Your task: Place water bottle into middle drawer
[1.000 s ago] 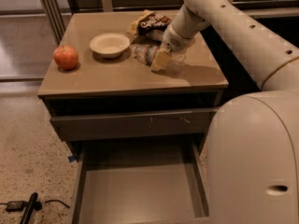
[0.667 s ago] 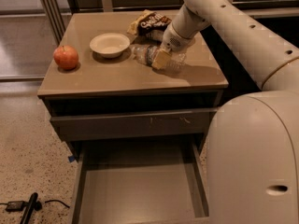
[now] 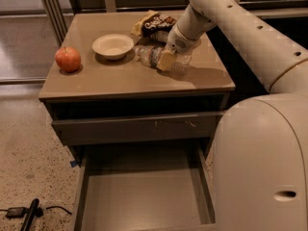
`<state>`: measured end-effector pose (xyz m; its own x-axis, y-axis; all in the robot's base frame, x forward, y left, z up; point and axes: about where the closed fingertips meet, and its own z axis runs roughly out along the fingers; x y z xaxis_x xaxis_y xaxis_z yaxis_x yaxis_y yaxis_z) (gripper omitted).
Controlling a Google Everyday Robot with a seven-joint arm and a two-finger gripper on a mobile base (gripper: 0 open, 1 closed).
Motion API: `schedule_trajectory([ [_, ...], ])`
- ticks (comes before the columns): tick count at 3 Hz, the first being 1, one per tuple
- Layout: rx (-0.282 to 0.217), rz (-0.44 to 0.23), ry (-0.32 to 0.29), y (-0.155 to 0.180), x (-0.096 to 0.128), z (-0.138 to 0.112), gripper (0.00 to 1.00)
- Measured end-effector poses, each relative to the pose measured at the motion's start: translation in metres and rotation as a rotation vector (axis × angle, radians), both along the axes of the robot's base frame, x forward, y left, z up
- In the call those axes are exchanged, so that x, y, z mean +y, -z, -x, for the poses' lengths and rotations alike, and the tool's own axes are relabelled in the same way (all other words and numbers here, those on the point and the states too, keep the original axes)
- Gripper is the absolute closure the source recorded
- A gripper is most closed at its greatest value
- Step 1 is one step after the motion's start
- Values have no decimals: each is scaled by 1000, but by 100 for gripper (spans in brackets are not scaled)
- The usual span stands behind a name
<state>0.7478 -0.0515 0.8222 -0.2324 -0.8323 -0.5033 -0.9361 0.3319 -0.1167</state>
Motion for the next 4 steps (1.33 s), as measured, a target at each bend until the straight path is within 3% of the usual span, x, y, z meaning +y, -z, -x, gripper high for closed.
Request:
schedule_trajectory([
  [2,23,-8,16,-2,-9,-2,100],
  [4,24,-25,98,-23,-51,13,100],
])
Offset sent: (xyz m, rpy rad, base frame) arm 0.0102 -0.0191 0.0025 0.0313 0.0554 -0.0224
